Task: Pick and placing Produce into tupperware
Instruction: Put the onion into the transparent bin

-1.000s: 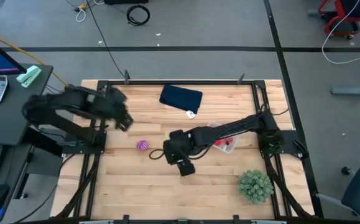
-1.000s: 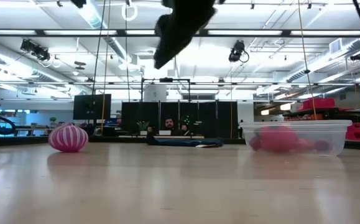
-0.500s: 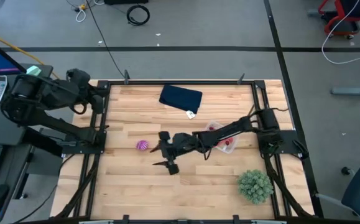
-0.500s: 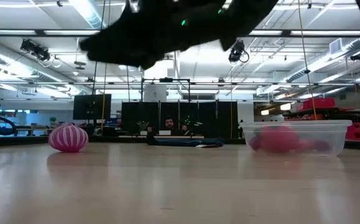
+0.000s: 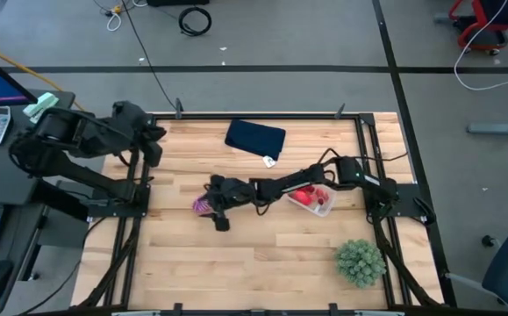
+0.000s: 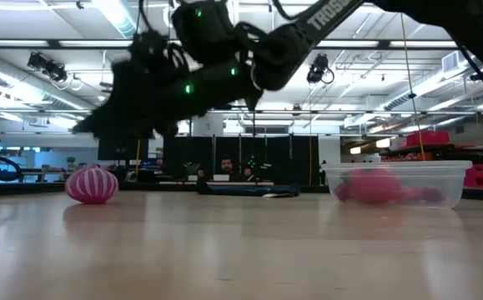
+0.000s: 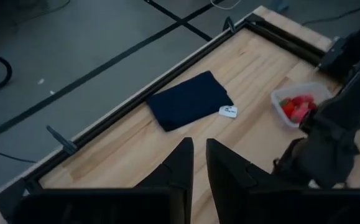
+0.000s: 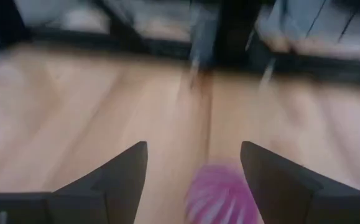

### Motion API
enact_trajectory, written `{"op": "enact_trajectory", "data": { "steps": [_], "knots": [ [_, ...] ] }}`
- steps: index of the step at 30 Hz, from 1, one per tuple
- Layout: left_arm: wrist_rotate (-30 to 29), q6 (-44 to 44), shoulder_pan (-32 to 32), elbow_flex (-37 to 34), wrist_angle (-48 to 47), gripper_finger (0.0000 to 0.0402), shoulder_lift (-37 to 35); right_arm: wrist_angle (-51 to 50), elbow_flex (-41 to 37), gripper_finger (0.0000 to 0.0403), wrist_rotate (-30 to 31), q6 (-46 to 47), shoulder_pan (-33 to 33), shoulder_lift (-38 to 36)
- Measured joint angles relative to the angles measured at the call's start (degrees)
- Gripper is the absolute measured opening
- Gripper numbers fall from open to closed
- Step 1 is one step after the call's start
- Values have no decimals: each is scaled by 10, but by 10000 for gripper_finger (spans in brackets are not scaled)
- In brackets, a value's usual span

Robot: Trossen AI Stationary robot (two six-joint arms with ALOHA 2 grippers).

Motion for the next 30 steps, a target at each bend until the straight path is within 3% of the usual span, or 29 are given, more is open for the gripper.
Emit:
{"op": "enact_trajectory", "data": {
  "steps": [16, 30],
  "knots": [
    [0, 7, 0, 0, 17, 47, 11, -16, 62, 268, 22, 31, -8, 100],
    [0, 7, 0, 0, 18, 48, 11, -5, 107, 271, -10, 31, -6, 98]
  ]
}}
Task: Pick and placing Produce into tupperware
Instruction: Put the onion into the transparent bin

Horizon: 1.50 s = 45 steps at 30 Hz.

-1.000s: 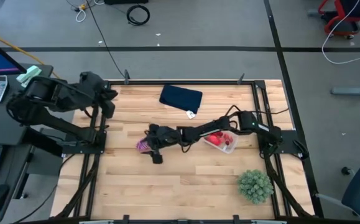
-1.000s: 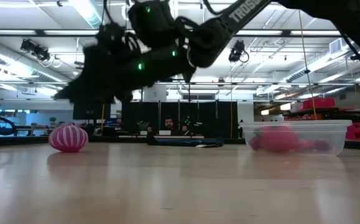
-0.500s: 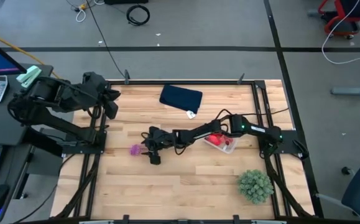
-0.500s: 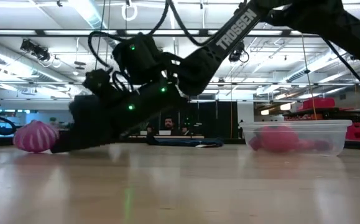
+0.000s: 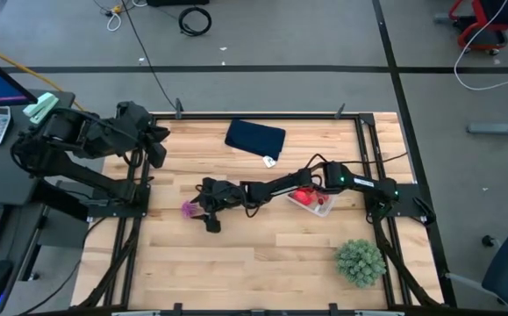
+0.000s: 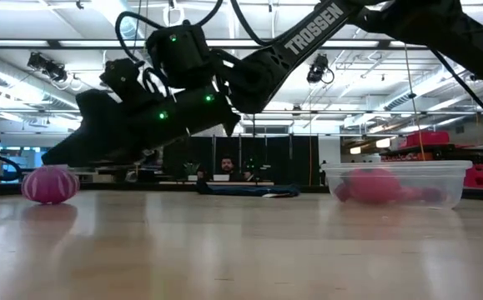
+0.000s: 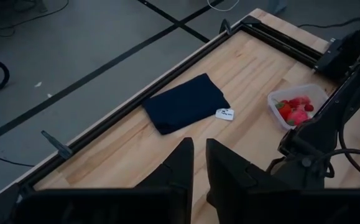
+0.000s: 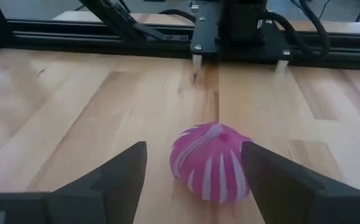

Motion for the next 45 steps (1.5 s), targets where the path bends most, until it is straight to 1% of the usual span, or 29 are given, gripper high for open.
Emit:
{"op": "enact_trajectory", "data": {
  "steps": [6, 12, 21, 25, 28, 31, 34, 37, 42, 45],
  "knots": [
    [0, 0, 0, 0, 0, 52, 0, 3, 17, 286, -15, 0, 0, 0],
    [0, 0, 0, 0, 1, 48, 0, 4, 40, 302, -15, -10, 1, 0],
    [0, -1, 0, 0, 5, 50, 0, 4, 47, 307, -15, -10, 1, 0],
    [0, 12, 0, 0, 15, 48, 0, 53, 47, 307, -15, -9, -3, 0],
    [0, 32, 0, 0, 35, 50, 0, 83, 49, 307, -25, 13, -9, 0],
    [0, 56, 0, 0, 58, 52, 0, 63, 66, 307, -54, 41, -17, 0],
    [0, 77, 0, 0, 80, 51, 0, 52, 88, 307, -66, 43, -18, 0],
    [0, 92, 0, 0, 93, 51, 0, 45, 122, 307, -89, 39, -15, 0],
    [0, 94, 0, 0, 99, 52, 0, -8, 184, 307, -95, 32, -14, -1],
    [0, 94, 0, 0, 99, 49, 0, -20, 212, 307, -96, 30, -17, -1]
  ]
}}
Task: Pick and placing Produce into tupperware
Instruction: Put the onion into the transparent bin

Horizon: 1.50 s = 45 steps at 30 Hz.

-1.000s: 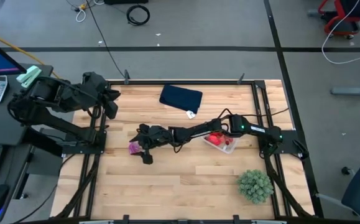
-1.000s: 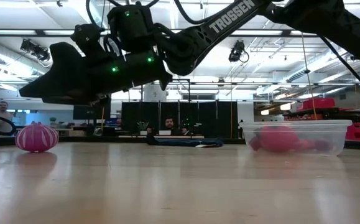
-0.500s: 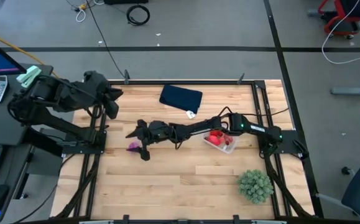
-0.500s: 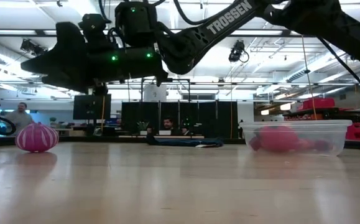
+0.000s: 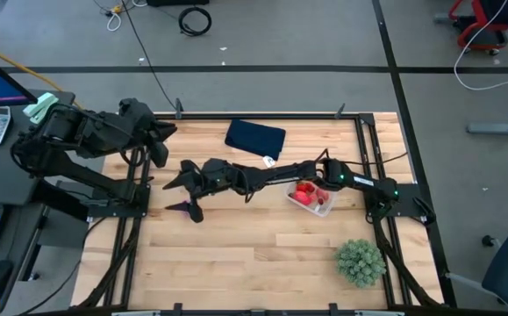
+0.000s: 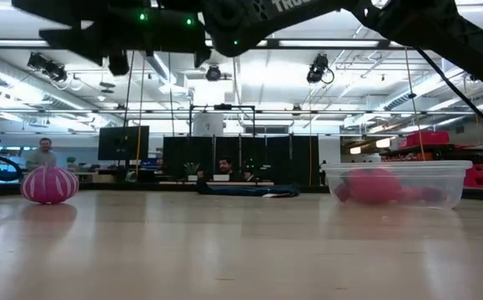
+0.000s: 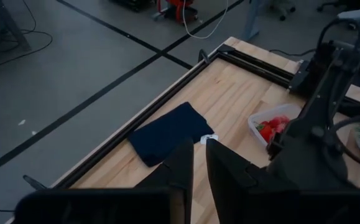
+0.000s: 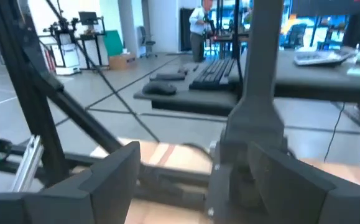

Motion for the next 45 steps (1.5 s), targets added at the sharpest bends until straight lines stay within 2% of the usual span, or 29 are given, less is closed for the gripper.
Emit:
{"op": "enact_trajectory", "data": {
  "steps": [7, 12, 19, 23, 31, 36, 41, 45],
  "knots": [
    [0, 0, 0, 0, -1, 52, 0, -77, 12, 307, -6, -3, -1, 4],
    [0, 11, 0, 0, -2, 50, 0, -50, 12, 307, 27, -29, 15, 38],
    [0, 13, 0, 0, -5, 51, 0, 34, 12, 307, 33, -23, 21, 80],
    [0, 14, 0, 0, -5, 55, 0, 41, 12, 307, 66, -35, 24, 92],
    [0, 15, 0, 0, -6, 51, 0, 30, 11, 307, 68, -27, 25, 131],
    [0, 15, 0, 0, -16, 57, 0, 33, 11, 307, 98, -59, 24, 131],
    [1, 13, 0, 0, -23, 54, 0, -25, 11, 307, 91, -12, 9, 131],
    [2, 13, 0, 0, -23, 51, 0, -58, 10, 307, 91, -11, 4, 132]
  ]
}}
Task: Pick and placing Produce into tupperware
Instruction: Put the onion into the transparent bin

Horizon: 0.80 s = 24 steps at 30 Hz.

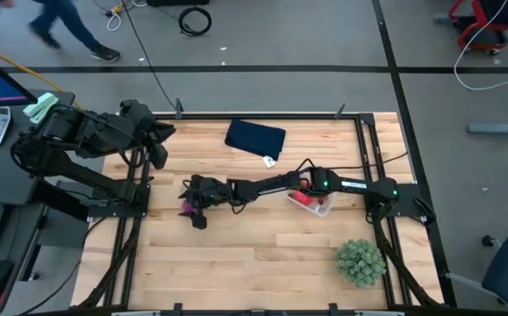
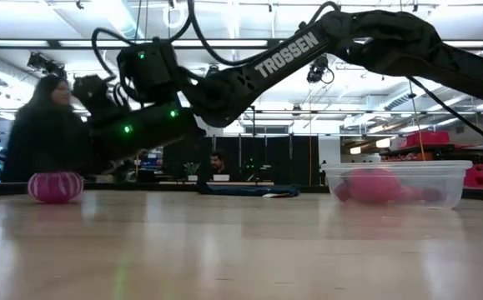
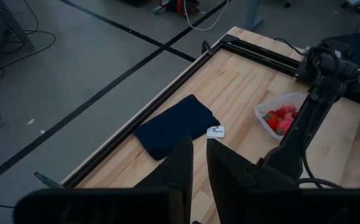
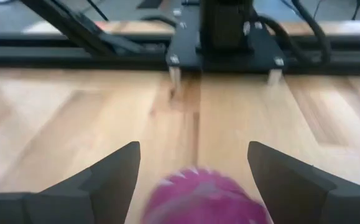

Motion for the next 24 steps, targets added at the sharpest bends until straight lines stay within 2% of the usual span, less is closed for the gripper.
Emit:
{"op": "enact_trajectory", "data": {
  "steps": [19, 24],
  "knots": [
    [0, 0, 0, 0, 0, 55, 0, -11, -36, 316, 1, 11, -1, -1],
    [0, 0, 0, 0, 0, 61, 0, -12, -36, 306, 19, 38, -2, -1]
  ]
}}
